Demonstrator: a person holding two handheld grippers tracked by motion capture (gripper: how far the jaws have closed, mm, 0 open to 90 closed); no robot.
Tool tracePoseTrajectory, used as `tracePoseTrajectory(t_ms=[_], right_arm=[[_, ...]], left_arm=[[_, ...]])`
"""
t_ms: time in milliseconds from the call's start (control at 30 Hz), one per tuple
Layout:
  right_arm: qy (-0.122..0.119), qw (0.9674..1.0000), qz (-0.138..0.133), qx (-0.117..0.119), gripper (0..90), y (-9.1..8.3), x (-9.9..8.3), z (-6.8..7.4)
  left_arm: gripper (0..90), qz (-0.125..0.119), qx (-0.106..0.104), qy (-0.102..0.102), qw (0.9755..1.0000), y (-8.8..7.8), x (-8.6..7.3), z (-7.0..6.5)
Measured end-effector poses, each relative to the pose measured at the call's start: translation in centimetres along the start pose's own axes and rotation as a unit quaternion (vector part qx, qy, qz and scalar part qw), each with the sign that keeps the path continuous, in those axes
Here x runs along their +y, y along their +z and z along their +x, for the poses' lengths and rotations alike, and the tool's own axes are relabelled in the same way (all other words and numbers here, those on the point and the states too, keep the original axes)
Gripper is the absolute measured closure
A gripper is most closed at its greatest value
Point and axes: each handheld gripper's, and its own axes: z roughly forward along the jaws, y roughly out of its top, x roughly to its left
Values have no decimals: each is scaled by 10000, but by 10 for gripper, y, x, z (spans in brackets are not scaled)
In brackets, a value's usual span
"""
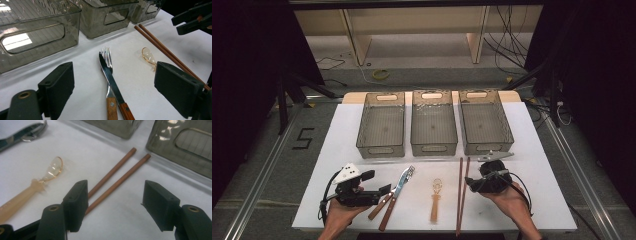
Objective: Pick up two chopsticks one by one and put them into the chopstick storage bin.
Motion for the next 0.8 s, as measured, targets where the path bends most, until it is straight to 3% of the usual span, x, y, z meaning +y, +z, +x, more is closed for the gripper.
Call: tracePoseTrajectory(t_ms=[233, 533, 800], right_arm=[[110, 9985, 540, 1, 408, 19, 10, -4], [-23, 9937, 1123, -42, 445, 39, 16, -1], [-101, 9907, 1353, -43, 464, 46, 18, 3]], left_arm=[[158, -5, 9, -11, 10000, 0, 0, 2], [158, 3, 31, -14, 10000, 0, -1, 3], [158, 13, 41, -14, 10000, 0, -1, 3]])
